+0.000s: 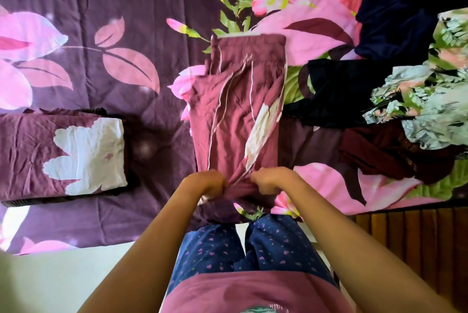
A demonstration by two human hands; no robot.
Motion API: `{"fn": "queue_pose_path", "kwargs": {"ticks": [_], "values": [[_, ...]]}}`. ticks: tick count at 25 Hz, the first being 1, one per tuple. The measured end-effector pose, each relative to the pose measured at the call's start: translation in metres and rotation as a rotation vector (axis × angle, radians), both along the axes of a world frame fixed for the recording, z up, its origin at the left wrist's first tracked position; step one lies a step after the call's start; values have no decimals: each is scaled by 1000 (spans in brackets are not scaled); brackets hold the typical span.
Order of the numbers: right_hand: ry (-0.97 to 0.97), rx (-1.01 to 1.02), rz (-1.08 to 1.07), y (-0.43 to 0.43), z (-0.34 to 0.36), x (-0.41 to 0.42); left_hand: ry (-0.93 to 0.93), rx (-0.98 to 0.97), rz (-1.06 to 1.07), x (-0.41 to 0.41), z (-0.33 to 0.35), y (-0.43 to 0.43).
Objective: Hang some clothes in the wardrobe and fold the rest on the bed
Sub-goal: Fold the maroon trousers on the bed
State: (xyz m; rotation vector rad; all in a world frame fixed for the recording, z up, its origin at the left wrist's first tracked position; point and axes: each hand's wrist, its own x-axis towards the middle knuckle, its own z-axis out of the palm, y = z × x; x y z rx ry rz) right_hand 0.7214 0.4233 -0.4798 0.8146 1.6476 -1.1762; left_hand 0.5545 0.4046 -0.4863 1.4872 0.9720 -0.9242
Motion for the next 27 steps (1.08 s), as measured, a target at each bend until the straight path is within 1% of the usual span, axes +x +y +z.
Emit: {"fn": "queue_pose_path", "kwargs": {"ticks": [1, 2, 3, 5, 7, 9, 11, 13, 16, 19, 20, 21, 24, 25, 27], "values": [[2, -101, 9, 4, 11, 1, -2, -137, 22, 1, 5, 2], [0, -172, -15, 10, 20, 2, -17, -229, 67, 1, 11, 6], [-7, -214, -68, 17, 26, 4, -47, -266, 115, 0, 19, 13], [-3, -198, -209, 36, 34, 12, -107, -214, 228, -6, 33, 34], [50, -84, -375, 65, 37, 23, -123, -56, 348, -13, 44, 66], [108, 41, -598, 98, 36, 32, -145, 126, 480, -20, 46, 102], [165, 195, -795, 131, 30, 38, -139, 354, 541, -19, 42, 135], [180, 368, -914, 159, 19, 39, -110, 586, 575, -11, 33, 162], [148, 608, -1018, 192, 4, 38, -88, 791, 651, 1, 13, 194], [209, 809, -1017, 206, -11, 36, -79, 1014, 746, 9, -9, 207], [245, 845, -978, 204, -17, 35, -85, 1083, 768, 11, -14, 204], [286, 891, -929, 197, -22, 33, -116, 1112, 782, 13, -19, 197], [384, 1058, -818, 158, -43, 24, -217, 1058, 730, 18, -39, 153], [392, 1069, -777, 141, -49, 18, -229, 1048, 683, 19, -48, 135], [380, 1047, -615, 112, -61, 12, -198, 979, 601, 21, -61, 102]]}}
